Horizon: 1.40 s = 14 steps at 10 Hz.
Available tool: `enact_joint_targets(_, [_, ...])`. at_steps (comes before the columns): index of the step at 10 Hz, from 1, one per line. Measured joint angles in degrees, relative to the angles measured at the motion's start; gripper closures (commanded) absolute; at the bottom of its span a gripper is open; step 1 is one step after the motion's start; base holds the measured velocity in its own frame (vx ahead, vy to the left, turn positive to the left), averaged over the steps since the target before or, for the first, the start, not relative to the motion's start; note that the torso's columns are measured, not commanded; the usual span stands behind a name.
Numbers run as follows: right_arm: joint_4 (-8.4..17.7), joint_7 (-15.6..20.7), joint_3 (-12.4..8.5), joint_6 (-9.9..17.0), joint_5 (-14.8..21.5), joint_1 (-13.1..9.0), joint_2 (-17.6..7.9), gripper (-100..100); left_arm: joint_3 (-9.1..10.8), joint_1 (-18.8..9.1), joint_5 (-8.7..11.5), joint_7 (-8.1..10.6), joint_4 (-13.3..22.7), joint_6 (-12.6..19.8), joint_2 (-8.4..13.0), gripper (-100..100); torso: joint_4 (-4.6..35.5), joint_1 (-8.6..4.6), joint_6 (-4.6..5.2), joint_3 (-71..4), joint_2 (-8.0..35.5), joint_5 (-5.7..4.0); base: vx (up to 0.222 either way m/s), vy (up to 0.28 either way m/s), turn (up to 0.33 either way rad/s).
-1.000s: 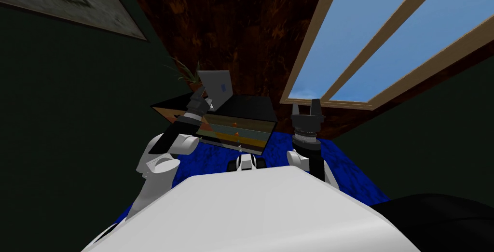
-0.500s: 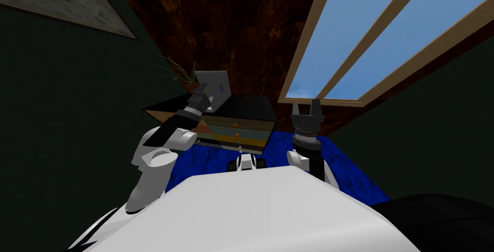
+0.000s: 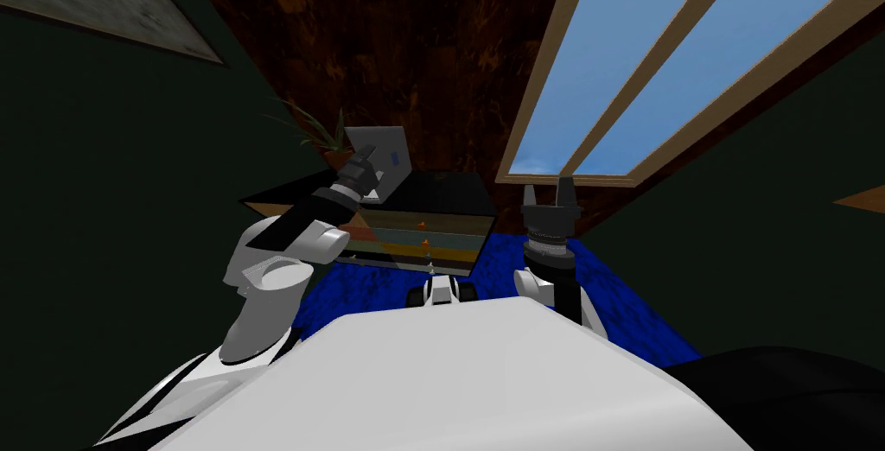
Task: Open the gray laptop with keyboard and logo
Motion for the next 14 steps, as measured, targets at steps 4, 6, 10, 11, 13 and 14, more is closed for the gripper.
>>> enact_joint_targets(4, [0.0, 0.0, 0.0, 0.0, 0.0, 0.0, 0.0, 0, 0.04, -3.5, 1.5, 0.85, -0.3, 5.9, 3.2, -100, 0.0, 0.09, 0.03, 0.0, 0.0, 0.01, 0.007, 0.049, -0.099])
enact_joint_targets(6, [0.0, 0.0, 0.0, 0.0, 0.0, 0.0, 0.0, 0, -0.09, -4.6, 1.9, 1.09, 0.0, 8.4, 3.9, -100, 0.0, -0.04, 0.00, 0.0, 0.0, -0.01, 0.011, 0.036, -0.039])
enact_joint_targets(10, [0.0, 0.0, 0.0, 0.0, 0.0, 0.0, 0.0, 0, -0.19, -8.7, 3.4, 2.08, -0.2, 14.8, 7.3, -100, 0.0, 0.05, 0.00, 0.0, 0.0, 0.01, 0.007, 0.056, -0.092])
enact_joint_targets(11, [0.0, 0.0, 0.0, 0.0, 0.0, 0.0, 0.0, 0, -0.26, -10.2, 3.9, 2.38, 0.0, 16.5, 8.5, -100, 0.0, 0.07, 0.03, 0.0, 0.0, 0.01, 0.003, 0.056, -0.068])
enact_joint_targets(13, [0.0, 0.0, 0.0, 0.0, 0.0, 0.0, 0.0, 0, -0.27, -12.4, 4.8, 2.89, 0.3, 19.9, 10.4, -100, 0.0, -0.04, 0.04, 0.0, 0.0, -0.02, 0.006, 0.049, -0.097])
enact_joint_targets(14, [0.0, 0.0, 0.0, 0.0, 0.0, 0.0, 0.0, 0, -0.37, -13.1, 5.0, 3.08, 0.4, 21.6, 10.9, -100, 0.0, -0.02, 0.00, 0.0, 0.0, -0.01, 0.008, 0.058, -0.101])
